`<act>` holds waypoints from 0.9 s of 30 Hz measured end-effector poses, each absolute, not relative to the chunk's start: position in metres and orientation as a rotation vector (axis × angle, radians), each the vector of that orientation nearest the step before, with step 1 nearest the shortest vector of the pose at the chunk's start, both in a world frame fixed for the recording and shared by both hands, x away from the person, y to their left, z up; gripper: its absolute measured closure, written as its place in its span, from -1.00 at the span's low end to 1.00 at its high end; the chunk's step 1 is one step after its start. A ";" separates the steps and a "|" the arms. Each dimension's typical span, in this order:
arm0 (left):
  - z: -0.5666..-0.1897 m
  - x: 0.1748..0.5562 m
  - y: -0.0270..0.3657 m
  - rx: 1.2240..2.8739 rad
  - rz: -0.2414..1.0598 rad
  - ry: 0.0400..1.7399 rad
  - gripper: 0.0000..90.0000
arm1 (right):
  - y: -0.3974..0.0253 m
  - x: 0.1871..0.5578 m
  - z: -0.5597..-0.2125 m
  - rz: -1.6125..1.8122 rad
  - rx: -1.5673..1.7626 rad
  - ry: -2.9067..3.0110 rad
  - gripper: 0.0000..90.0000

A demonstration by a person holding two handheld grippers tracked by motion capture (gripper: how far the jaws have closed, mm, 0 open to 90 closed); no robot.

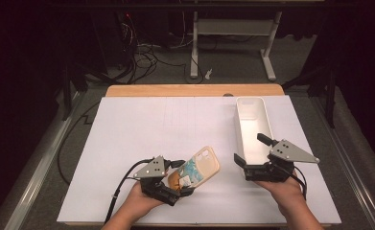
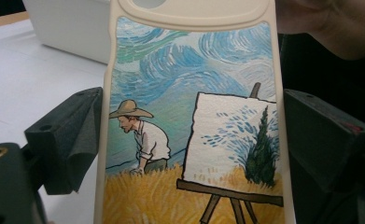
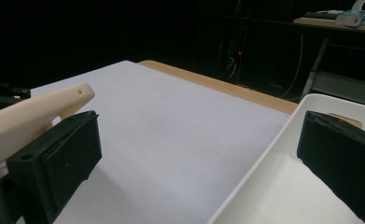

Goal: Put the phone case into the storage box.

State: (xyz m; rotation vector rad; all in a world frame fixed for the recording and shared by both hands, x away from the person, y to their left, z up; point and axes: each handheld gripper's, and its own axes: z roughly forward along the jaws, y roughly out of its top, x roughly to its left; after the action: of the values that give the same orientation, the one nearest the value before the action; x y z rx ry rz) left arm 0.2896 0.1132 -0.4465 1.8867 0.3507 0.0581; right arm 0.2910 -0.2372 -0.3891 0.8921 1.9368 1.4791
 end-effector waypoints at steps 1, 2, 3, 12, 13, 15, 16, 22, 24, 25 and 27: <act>-0.447 0.290 0.114 1.887 0.063 0.352 -0.75 | -0.237 0.291 -0.389 1.479 0.892 1.937 -0.99; -0.447 0.291 0.114 1.885 0.064 0.357 -0.75 | -0.238 0.290 -0.390 1.479 0.889 1.938 -0.99; -0.447 0.292 0.114 1.885 0.066 0.358 -0.75 | -0.238 0.290 -0.391 1.481 0.892 1.941 -0.99; -0.450 0.296 0.114 1.888 0.051 0.350 -0.75 | -0.243 0.285 -0.396 1.496 0.868 1.971 -0.99; -0.450 0.296 0.114 1.887 0.051 0.347 -0.75 | -0.244 0.285 -0.396 1.500 0.859 1.974 -0.99; -0.450 0.295 0.114 1.885 0.043 0.335 -0.75 | -0.246 0.283 -0.396 1.520 0.853 1.984 -0.99; -0.450 0.295 0.114 1.887 0.043 0.332 -0.75 | -0.246 0.283 -0.396 1.520 0.853 1.984 -0.99; -0.447 0.301 0.115 1.892 0.027 0.321 -0.75 | -0.246 0.280 -0.396 1.562 0.847 2.009 -0.99; -0.444 0.305 0.117 1.888 0.027 0.322 -0.75 | -0.245 0.280 -0.396 1.570 0.842 2.011 -0.99; -0.442 0.307 0.117 1.889 0.032 0.319 -0.75 | -0.245 0.280 -0.396 1.581 0.843 2.013 -0.99; -0.440 0.310 0.116 1.888 0.030 0.313 -0.75 | -0.244 0.280 -0.396 1.589 0.846 2.017 -0.99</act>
State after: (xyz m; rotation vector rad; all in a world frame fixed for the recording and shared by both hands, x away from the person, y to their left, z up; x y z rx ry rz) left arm 0.3099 0.1164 -0.4399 1.8883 0.3126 0.0303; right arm 0.2798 -0.2445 -0.3956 0.8460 2.0172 1.5886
